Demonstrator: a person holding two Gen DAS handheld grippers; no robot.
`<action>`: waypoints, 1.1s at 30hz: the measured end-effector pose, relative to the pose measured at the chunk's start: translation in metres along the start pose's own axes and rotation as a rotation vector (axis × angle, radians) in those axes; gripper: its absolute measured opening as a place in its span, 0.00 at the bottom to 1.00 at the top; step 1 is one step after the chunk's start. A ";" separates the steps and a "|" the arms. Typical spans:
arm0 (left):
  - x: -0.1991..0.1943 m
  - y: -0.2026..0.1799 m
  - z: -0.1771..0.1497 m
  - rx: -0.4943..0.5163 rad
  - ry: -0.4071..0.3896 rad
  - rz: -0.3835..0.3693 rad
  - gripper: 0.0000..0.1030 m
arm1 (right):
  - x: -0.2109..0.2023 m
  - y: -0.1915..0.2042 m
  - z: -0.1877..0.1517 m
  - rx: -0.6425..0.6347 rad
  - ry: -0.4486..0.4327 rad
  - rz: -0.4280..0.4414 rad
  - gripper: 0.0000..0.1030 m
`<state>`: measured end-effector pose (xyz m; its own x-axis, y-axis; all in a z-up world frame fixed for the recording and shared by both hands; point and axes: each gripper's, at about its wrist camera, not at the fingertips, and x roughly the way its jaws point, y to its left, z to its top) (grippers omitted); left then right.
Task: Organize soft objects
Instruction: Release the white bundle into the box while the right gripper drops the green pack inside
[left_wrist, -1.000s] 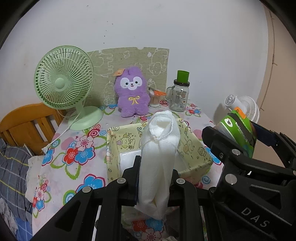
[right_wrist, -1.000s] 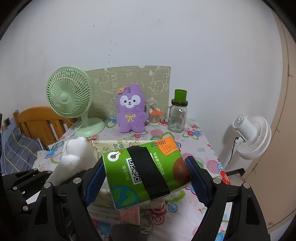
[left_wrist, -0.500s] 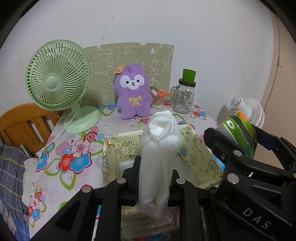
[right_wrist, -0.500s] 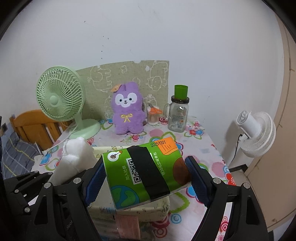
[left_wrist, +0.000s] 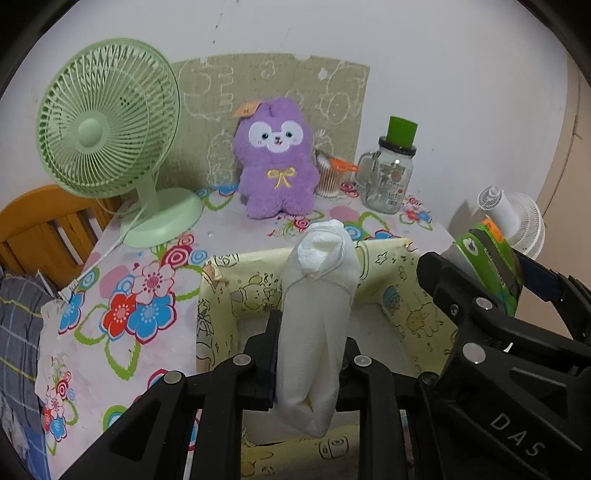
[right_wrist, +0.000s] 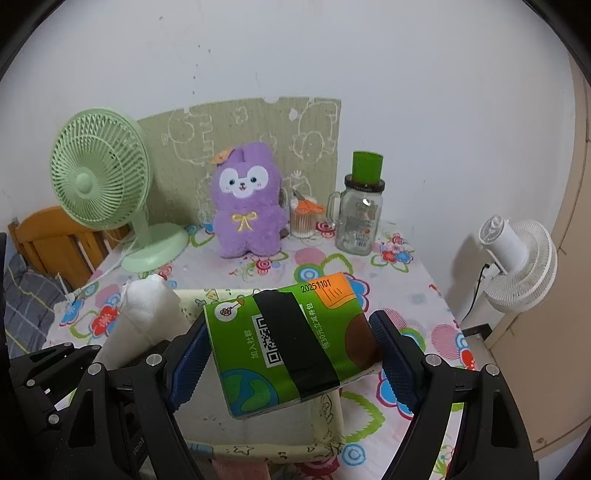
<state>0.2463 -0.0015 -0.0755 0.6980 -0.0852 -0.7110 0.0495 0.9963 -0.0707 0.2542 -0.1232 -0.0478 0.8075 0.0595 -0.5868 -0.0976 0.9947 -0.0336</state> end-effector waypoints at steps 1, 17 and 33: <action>0.002 0.001 -0.001 -0.002 0.004 0.001 0.20 | 0.003 0.000 0.000 0.000 0.006 0.003 0.82; 0.016 0.004 -0.006 0.018 0.028 0.055 0.70 | 0.032 0.018 -0.003 -0.033 0.076 0.043 0.94; -0.008 -0.003 -0.007 0.032 0.003 0.034 0.75 | 0.008 0.010 -0.004 -0.007 0.066 0.038 0.98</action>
<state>0.2357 -0.0041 -0.0748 0.6978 -0.0511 -0.7144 0.0487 0.9985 -0.0238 0.2574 -0.1129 -0.0565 0.7634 0.0909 -0.6395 -0.1312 0.9912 -0.0156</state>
